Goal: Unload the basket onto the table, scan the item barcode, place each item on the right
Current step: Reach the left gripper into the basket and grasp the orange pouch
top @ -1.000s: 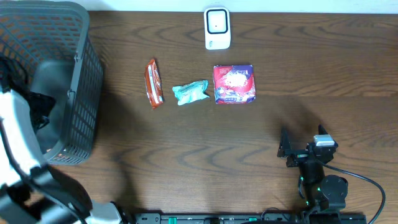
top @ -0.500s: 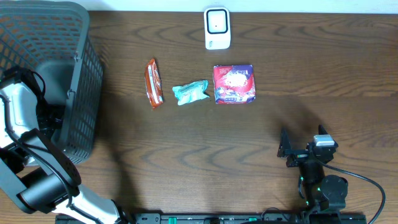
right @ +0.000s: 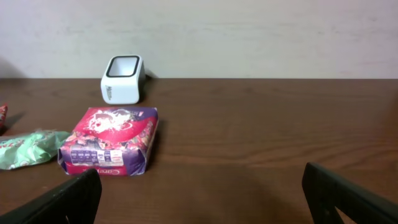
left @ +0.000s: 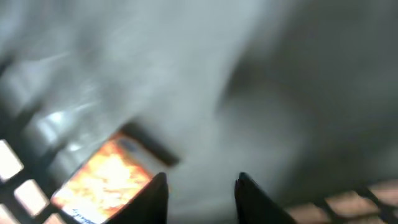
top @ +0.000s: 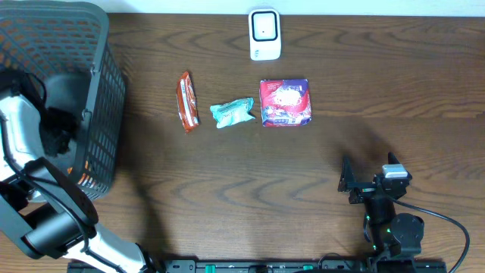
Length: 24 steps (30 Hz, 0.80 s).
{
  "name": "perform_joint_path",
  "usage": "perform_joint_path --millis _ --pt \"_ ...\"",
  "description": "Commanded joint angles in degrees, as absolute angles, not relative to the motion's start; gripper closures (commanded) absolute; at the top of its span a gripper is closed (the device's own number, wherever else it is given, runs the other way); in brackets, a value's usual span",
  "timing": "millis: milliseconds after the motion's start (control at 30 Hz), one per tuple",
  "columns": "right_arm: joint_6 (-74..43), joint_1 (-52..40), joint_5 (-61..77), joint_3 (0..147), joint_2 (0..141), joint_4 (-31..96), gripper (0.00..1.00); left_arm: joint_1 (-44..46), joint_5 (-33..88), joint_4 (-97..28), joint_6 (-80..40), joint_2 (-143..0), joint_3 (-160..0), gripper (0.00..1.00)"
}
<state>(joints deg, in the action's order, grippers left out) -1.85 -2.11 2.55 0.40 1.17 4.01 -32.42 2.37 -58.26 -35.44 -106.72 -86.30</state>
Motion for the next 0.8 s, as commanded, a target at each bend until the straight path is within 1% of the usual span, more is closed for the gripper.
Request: perform_joint_path --millis 0,67,100,233,333,433,567,600,633,733,767 --pt "-1.0 -2.3 2.0 0.3 1.1 4.2 0.01 -32.5 8.0 -60.1 -28.5 -102.4 -90.1 0.31" --pt "-1.0 -2.3 2.0 0.3 1.1 4.2 0.01 -32.5 7.9 -62.4 -28.5 -100.6 -90.1 0.09" --pt "-1.0 -2.3 2.0 0.3 1.1 4.2 0.01 -32.5 7.6 -64.4 -28.5 -99.9 -90.1 0.02" --pt "-1.0 -2.3 2.0 0.3 1.1 4.2 0.01 -32.4 3.0 -71.3 -28.5 -99.7 -89.3 0.02" --pt "-1.0 -2.3 2.0 0.3 1.1 4.2 0.01 -32.4 -3.4 -70.7 -28.5 -99.7 -85.8 0.02" --pt "-1.0 -2.3 2.0 0.3 1.1 4.2 0.01 -32.4 -8.2 -68.1 -28.5 -99.7 -81.3 0.02" --pt "-1.0 -2.3 2.0 0.3 1.1 4.2 0.01 -32.4 -8.3 -62.2 -28.5 -99.7 -75.2 0.02" --pt "-1.0 -2.3 2.0 0.3 1.1 4.2 0.01 -32.4 -8.3 -60.2 -28.5 -99.7 -73.6 0.0" --pt "-1.0 -2.3 2.0 0.3 1.1 4.2 0.01 -32.5 -8.2 -58.6 -28.5 -99.7 -72.2 0.04" --pt "-1.0 -2.3 2.0 0.3 1.1 4.2 0.01 -32.4 -8.2 -53.9 -28.5 -99.7 -68.2 0.07" --pt "-1.0 -2.3 2.0 0.3 1.1 4.2 0.01 -32.5 -8.3 -52.8 -28.5 -99.7 -67.1 0.11"
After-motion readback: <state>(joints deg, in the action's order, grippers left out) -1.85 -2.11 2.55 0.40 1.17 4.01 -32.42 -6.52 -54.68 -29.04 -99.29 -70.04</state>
